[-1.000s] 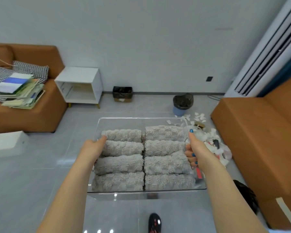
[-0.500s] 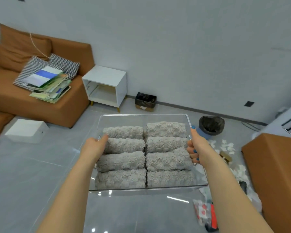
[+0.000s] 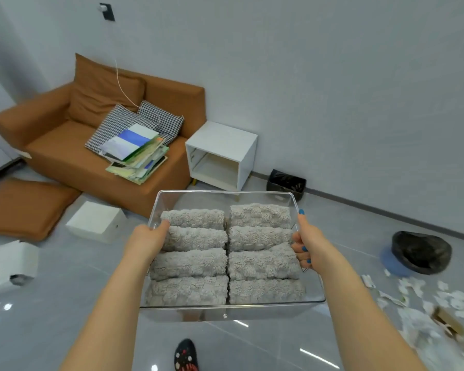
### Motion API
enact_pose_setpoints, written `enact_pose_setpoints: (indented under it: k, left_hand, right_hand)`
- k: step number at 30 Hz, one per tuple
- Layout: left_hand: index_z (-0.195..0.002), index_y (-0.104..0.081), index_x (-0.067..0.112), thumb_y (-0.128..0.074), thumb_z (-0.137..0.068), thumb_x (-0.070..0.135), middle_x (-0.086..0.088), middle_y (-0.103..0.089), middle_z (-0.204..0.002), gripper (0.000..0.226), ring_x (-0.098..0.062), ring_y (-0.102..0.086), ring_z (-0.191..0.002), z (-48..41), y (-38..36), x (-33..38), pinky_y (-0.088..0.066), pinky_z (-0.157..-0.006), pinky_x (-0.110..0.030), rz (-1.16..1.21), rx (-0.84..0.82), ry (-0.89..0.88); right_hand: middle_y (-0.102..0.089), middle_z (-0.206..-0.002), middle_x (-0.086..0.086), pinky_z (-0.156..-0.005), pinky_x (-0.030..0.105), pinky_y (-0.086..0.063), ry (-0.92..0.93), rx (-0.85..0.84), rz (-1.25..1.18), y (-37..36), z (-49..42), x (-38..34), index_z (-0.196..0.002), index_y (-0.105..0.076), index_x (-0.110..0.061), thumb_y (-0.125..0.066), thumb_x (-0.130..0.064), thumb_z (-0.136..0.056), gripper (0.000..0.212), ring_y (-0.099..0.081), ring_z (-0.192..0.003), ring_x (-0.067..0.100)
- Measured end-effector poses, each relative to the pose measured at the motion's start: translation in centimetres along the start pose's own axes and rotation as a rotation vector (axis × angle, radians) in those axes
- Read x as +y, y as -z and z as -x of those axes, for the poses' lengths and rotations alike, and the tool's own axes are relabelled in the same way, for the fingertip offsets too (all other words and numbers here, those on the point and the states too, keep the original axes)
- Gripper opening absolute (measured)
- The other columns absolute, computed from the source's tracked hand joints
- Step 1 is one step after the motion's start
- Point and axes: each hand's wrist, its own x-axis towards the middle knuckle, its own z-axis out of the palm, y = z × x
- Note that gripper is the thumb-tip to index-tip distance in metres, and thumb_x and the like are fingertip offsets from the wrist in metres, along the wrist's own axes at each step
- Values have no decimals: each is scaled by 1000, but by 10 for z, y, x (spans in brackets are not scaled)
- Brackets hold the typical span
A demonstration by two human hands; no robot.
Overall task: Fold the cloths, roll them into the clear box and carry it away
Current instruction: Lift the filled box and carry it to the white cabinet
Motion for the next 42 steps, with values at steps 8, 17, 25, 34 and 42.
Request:
enact_pose_setpoints:
  k: [8,17,25,34,42]
  left_hand:
    - [-94,-58,3,-51,-90,45,-17,-59,-95,43,-33,-55,-87,-171,55,75,-43,-76,-37,-110,-2,-26]
    - [-70,-48,10,-50,-94,40,-3,-47,-68,38,-17,-44,-62,-326,-44,157,-36,-68,-33,-189,-122,-74]
    - [-98,-56,4,-47,-95,44,-5,-53,-80,41,-28,-53,-84,-520,-148,221,-39,-72,-34,-281,-124,-27]
    - [-102,-55,8,-46,-97,38,-9,-53,-100,32,-25,-46,-91,-679,-216,192,-35,-77,-33,-336,-179,42]
    - [-106,-53,6,-46,-98,33,-10,-53,-100,29,-24,-45,-87,-823,-289,119,-34,-74,-33,-425,-241,47]
  right_hand:
    - [-18,-48,-3,-40,19,-10,-17,-23,-83,-94,-84,-110,-54,-19,-22,-20,-67,-93,59,-10,-40,12]
    - [-18,-45,-3,-37,16,-11,-133,106,-141,-80,-241,-190,-54,-20,-22,-20,-66,-94,59,-9,-34,10]
    - [-20,-40,-4,-35,14,-13,-224,156,-186,-95,-439,-283,-54,-22,-20,-20,-65,-94,60,-12,-30,10]
    - [-34,-57,3,-47,26,-20,-267,258,-176,-158,-607,-292,-58,-34,-15,-22,-67,-92,63,-27,-48,16]
    - [-34,-52,4,-47,22,-28,-389,222,-260,-248,-758,-222,-64,-45,-9,-20,-63,-95,67,-30,-47,16]
